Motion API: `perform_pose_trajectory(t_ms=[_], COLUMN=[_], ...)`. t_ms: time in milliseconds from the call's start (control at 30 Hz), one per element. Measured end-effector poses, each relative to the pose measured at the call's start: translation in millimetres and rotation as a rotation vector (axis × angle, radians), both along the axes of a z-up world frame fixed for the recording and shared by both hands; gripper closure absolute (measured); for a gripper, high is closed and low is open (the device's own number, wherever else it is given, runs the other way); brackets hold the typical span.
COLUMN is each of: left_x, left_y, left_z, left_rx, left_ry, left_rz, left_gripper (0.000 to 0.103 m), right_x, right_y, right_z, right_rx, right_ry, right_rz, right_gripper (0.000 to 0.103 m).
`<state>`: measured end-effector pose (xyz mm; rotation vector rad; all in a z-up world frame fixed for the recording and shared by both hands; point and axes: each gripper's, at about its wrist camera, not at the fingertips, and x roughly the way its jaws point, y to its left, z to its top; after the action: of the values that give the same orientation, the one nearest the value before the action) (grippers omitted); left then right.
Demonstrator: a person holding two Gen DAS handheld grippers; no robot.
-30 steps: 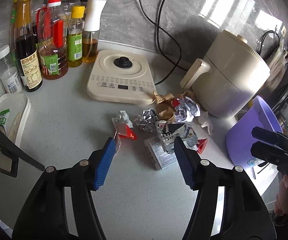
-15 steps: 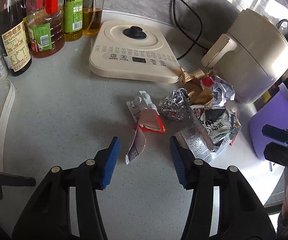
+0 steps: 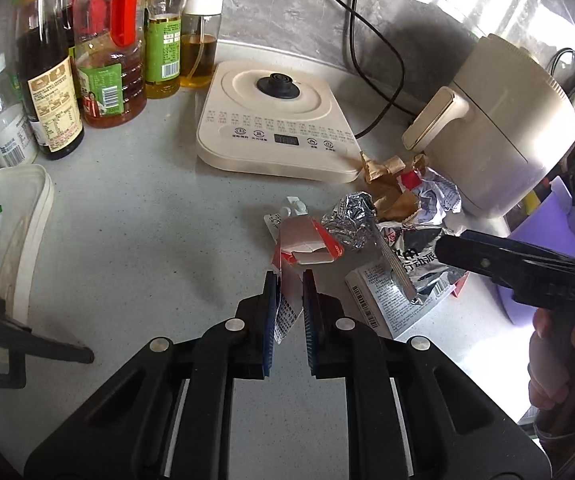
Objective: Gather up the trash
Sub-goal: 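Grasp the red-white paper wrapper with the left gripper while the right grasps a foil wrapper, then carry both wrappers to the purple bucket and open both grippers to drop them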
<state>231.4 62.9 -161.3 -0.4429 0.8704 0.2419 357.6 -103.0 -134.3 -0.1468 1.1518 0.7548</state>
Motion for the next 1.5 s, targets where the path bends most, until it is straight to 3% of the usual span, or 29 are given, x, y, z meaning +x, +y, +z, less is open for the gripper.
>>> perform_pose_trajectory(t_ms=[33, 67, 100, 167, 300, 467, 667, 1033, 1200, 1433, 1500], left_x=[-4, -7, -10, -18, -28, -33, -28, 2, 21, 43, 48], left_y=[-2, -4, -5, -8, -13, -22, -35, -78, -102, -138, -149], left_z=[4, 7, 11, 17, 33, 57, 91, 141, 158, 167, 168], left_rx=[0.006, 0.013, 0.02, 0.038, 0.06, 0.081, 0.117, 0.166, 0.175, 0.161, 0.155], left_ry=[-0.005, -0.011, -0.016, -0.028, -0.055, -0.11, -0.173, -0.288, -0.332, -0.368, -0.374], left_rz=[0.005, 0.011, 0.019, 0.042, 0.072, 0.093, 0.079, -0.041, -0.118, -0.223, -0.254], left_gripper=[0.09, 0.09, 0.09, 0.09, 0.09, 0.09, 0.09, 0.09, 0.09, 0.09, 0.09], right_x=[2, 4, 5, 5, -2, -10, -18, -9, -4, -1, 1], right_y=[0, -1, -2, -5, -15, -29, -62, -151, -187, -225, -236], right_z=[-3, -7, -10, -13, 0, 26, 81, 165, 181, 179, 175], right_rx=[-0.003, 0.001, 0.008, 0.017, 0.066, 0.107, 0.186, 0.276, 0.27, 0.222, 0.2], right_ry=[0.003, 0.013, 0.027, 0.033, -0.007, -0.072, -0.195, -0.383, -0.431, -0.454, -0.443], right_rz=[-0.006, -0.01, -0.008, 0.005, 0.027, 0.04, 0.037, -0.113, -0.197, -0.314, -0.35], right_gripper=[0.039, 0.05, 0.068, 0.083, 0.095, 0.096, 0.096, 0.096, 0.096, 0.096, 0.09])
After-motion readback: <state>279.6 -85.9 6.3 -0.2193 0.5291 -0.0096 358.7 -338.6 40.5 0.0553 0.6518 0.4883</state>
